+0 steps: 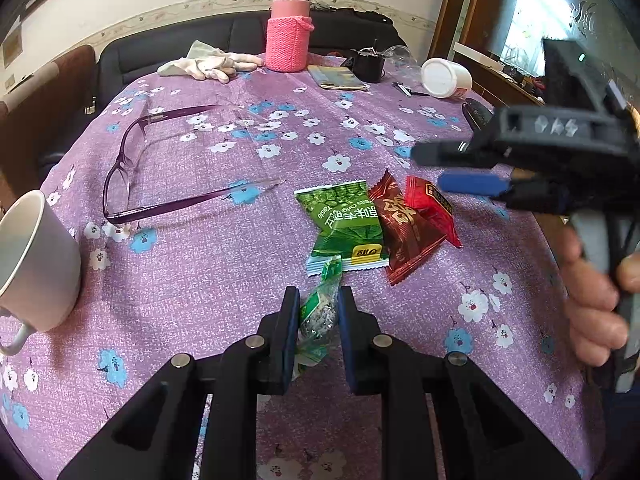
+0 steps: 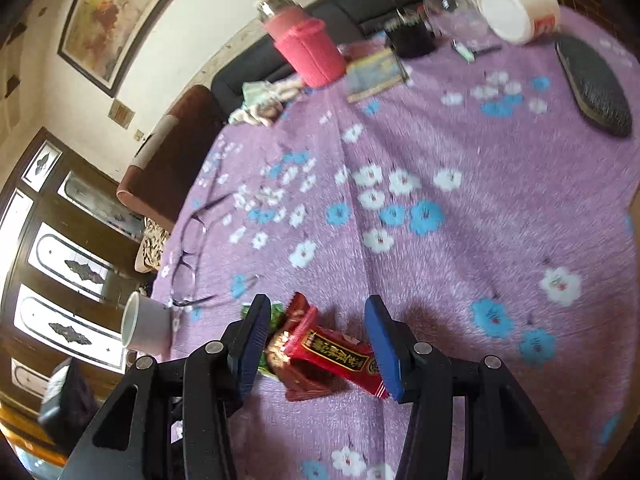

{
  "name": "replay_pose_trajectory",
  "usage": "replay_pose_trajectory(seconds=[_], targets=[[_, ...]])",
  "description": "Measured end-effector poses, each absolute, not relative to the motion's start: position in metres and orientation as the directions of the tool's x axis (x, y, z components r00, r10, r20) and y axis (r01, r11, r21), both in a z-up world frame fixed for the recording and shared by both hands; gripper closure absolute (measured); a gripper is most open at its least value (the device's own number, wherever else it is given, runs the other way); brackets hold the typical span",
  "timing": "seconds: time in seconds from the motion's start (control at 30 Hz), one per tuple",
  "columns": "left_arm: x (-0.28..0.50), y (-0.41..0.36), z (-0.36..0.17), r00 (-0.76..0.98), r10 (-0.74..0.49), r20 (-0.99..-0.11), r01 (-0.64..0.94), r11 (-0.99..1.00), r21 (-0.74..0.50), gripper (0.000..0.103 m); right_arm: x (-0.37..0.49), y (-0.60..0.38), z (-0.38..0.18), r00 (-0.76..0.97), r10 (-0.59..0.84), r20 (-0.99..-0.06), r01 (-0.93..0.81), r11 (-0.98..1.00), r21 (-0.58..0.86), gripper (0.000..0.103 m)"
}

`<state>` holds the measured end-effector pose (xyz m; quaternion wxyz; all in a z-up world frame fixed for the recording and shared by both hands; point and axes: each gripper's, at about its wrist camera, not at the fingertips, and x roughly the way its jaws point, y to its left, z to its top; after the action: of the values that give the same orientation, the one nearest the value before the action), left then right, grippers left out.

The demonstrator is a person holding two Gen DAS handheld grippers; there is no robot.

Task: Organize snacks
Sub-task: 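Grasp another red candy bar with the right gripper while the left gripper holds the clear packet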

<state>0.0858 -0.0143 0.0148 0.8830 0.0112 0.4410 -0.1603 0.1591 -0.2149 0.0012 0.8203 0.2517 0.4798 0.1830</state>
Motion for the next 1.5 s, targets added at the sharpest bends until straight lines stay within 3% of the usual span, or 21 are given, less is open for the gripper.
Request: replay_pose_trajectory(seconds=[0.17,0.37,0.43,0.47,0.5,0.57,0.83,1.1,1.3,1.5], targets=[[0.086,-0.015,0.016,0.562,-0.279,-0.779,0.297,0.947,-0.124,0.085,0.140,-0.208,0.003,0.445,0.597,-0.667,-0.091,0.772,0.630,0.048],[0.084,-0.014,0.016,0.560,-0.287,-0.777,0.300,0.945,-0.132,0.085,0.132,-0.197,0.000,0.457,0.437,-0.775,-0.110,0.892,0.438,0.051],[0.085,-0.013,0.016,0.560,-0.286,-0.778,0.296,0.946,-0.135,0.085,0.130,-0.202,-0.006,0.464,0.446,-0.765,-0.106,0.886,0.452,0.055],[0.085,-0.012,0.016,0.559,-0.286,-0.779,0.294,0.946,-0.136,0.085,0.128,-0.203,-0.007,0.477,0.425,-0.769,-0.102,0.896,0.432,0.061],[0.085,-0.013,0.015,0.557,-0.286,-0.780,0.295,0.946,-0.136,0.085,0.127,-0.203,-0.007,0.492,0.392,-0.778,-0.093,0.912,0.400,0.075],[0.085,-0.014,0.015,0.556,-0.285,-0.781,0.298,0.945,-0.132,0.085,0.126,-0.204,-0.011,0.498,0.352,-0.792,-0.086,0.930,0.358,0.085],[0.085,-0.014,0.014,0.557,-0.278,-0.782,0.293,0.947,-0.128,0.085,0.121,-0.205,0.001,0.561,0.347,-0.752,-0.094,0.929,0.359,0.085],[0.085,-0.016,0.015,0.566,-0.277,-0.777,0.296,0.947,-0.122,0.085,0.144,-0.203,-0.006,0.529,0.299,-0.794,0.021,0.931,0.364,0.081],[0.084,-0.017,0.015,0.565,-0.278,-0.777,0.301,0.946,-0.119,0.085,0.152,-0.187,-0.003,0.543,0.208,-0.814,0.008,0.968,0.252,0.077],[0.084,-0.016,0.017,0.568,-0.280,-0.773,0.296,0.947,-0.125,0.085,0.152,-0.197,-0.001,0.564,0.230,-0.793,0.053,0.948,0.313,0.070]])
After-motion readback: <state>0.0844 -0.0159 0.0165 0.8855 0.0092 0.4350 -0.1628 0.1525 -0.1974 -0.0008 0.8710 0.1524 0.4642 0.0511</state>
